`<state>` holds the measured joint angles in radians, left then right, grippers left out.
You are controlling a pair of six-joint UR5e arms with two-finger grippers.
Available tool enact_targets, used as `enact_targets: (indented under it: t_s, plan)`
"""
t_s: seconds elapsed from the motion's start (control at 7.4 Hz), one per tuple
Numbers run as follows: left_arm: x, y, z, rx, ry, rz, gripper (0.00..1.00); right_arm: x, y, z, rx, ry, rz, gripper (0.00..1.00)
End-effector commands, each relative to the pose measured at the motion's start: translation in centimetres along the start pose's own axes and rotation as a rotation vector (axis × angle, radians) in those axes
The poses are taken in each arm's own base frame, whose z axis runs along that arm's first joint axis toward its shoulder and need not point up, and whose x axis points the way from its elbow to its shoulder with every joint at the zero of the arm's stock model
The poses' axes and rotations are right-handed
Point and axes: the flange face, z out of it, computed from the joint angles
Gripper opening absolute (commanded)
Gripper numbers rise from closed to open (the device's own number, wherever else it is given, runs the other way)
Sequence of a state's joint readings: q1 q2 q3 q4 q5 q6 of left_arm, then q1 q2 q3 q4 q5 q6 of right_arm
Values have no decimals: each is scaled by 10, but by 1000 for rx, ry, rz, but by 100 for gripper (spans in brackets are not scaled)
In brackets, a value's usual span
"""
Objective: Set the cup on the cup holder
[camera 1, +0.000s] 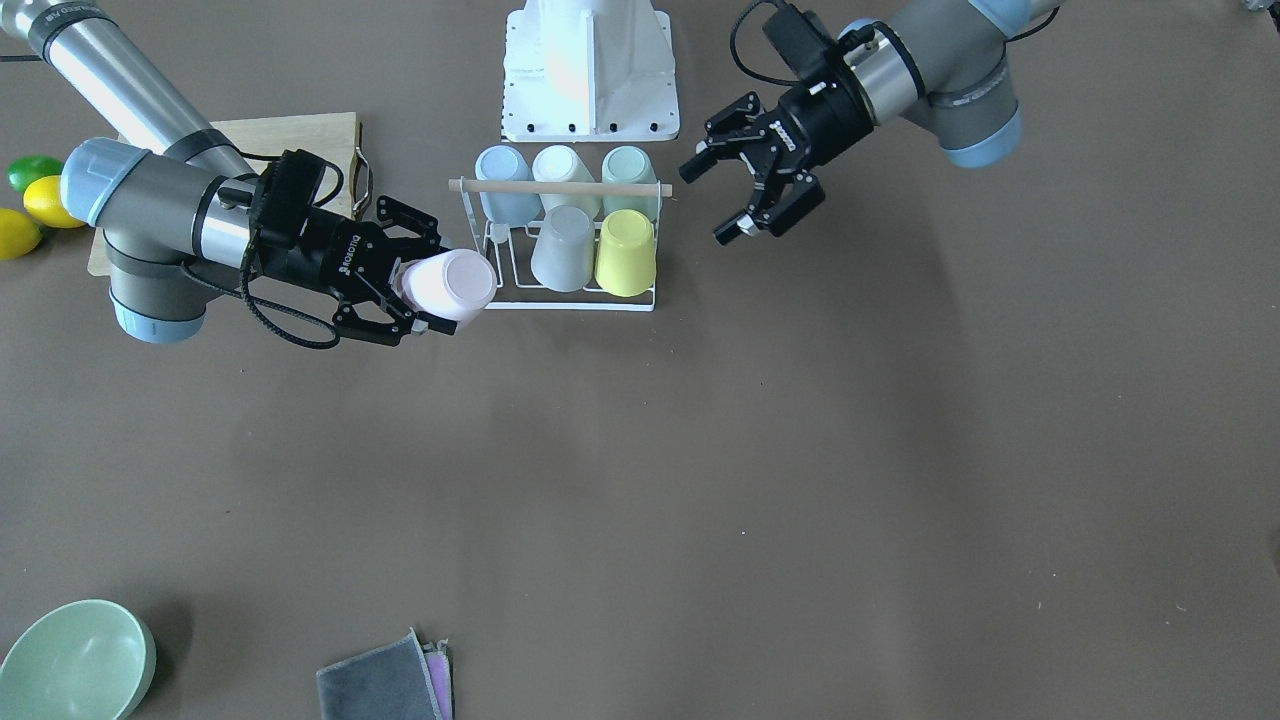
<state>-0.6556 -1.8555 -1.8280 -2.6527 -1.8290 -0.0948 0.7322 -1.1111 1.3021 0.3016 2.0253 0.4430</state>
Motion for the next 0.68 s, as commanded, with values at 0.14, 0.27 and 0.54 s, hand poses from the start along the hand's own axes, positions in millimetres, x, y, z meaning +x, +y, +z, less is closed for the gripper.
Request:
enact_targets:
  t_s: [0.14, 0.27, 0.54]
  plan:
    - [-48, 108, -12, -491, -111, -150, 99, -35, -2, 27, 51, -19, 15, 47]
    - [-65, 142, -32, -602, -155, -194, 99, -41, -9, 26, 68, -28, 4, 47]
    - [-119, 213, -114, -780, -302, -324, 99, -55, -1, 25, 66, -42, 1, 47]
